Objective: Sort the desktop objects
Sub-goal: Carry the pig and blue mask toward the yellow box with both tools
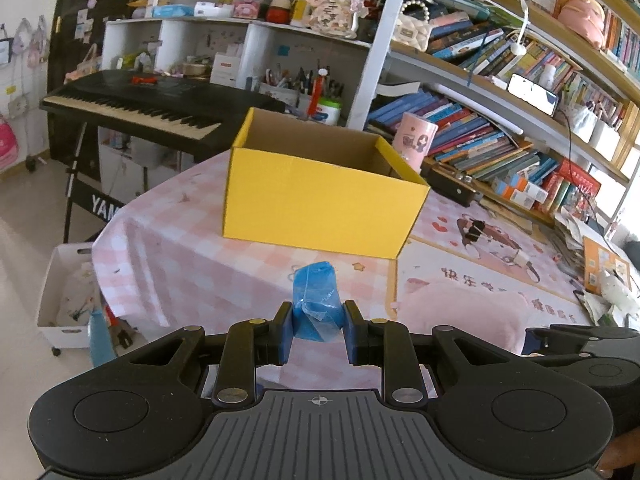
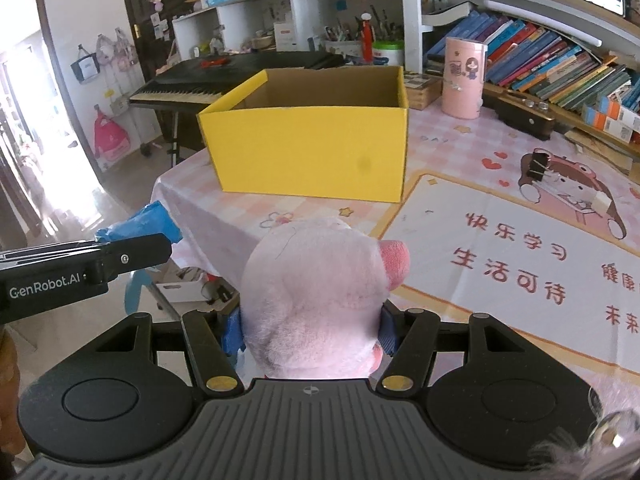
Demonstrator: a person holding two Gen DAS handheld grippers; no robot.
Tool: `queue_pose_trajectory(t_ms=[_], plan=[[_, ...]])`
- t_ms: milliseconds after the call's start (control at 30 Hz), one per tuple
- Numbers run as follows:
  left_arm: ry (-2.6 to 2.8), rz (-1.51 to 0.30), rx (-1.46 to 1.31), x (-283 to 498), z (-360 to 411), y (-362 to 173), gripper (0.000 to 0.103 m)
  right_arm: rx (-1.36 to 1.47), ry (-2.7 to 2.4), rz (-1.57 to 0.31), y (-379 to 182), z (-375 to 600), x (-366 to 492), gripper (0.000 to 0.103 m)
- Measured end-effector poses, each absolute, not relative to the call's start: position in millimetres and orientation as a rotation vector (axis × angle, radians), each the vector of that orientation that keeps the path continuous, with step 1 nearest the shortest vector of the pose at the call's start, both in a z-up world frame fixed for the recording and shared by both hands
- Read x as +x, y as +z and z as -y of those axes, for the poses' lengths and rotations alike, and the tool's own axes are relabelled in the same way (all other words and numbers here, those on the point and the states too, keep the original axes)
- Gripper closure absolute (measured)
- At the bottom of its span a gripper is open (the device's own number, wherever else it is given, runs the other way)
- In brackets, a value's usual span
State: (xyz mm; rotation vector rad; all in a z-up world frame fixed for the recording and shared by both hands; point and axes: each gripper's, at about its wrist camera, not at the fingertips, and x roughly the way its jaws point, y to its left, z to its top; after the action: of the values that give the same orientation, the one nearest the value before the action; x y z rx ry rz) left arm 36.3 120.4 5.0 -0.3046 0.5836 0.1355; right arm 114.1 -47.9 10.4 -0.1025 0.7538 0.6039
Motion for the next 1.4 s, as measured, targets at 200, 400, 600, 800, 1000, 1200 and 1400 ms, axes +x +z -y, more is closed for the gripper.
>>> queue_pose_trajectory(t_ms=[200, 400, 600, 800, 1000, 1200, 1400], plan=[[0.146, -0.587, -0.313, 28.8, -127.6, 4.2, 0.079, -0.110, 0.618, -0.764, 9.0, 38.0, 108.8, 0.044], [0.144, -0.596, -0.326, 29.2, -127.4, 1.9, 0.079, -0.124, 0.627, -0.776, 8.5, 36.0, 108.5, 0.044], [0.158, -0.603, -0.334, 33.8, -126.5, 0.5, 0.079, -0.132, 0.640, -0.782, 7.8, 36.4, 115.2, 0.044], [0.187, -0.598, -0.330, 48.5, -127.9, 2.0, 0.079, -0.127, 0.670, -0.774, 8.1, 34.1, 135.2, 0.044], [0.227, -0.562, -0.311, 69.5, -131.9, 10.8, 0.079, -0.126, 0.748, -0.703, 20.5, 28.0, 159.6, 0.044], [0.269, -0.490, -0.292, 98.2, -138.0, 28.2, 0.079, -0.098, 0.804, -0.563, 43.9, 26.4, 190.3, 0.044], [0.299, -0.405, -0.267, 138.8, -146.9, 50.7, 0.079, -0.027, 0.835, -0.474, 74.8, 25.1, 244.2, 0.044]])
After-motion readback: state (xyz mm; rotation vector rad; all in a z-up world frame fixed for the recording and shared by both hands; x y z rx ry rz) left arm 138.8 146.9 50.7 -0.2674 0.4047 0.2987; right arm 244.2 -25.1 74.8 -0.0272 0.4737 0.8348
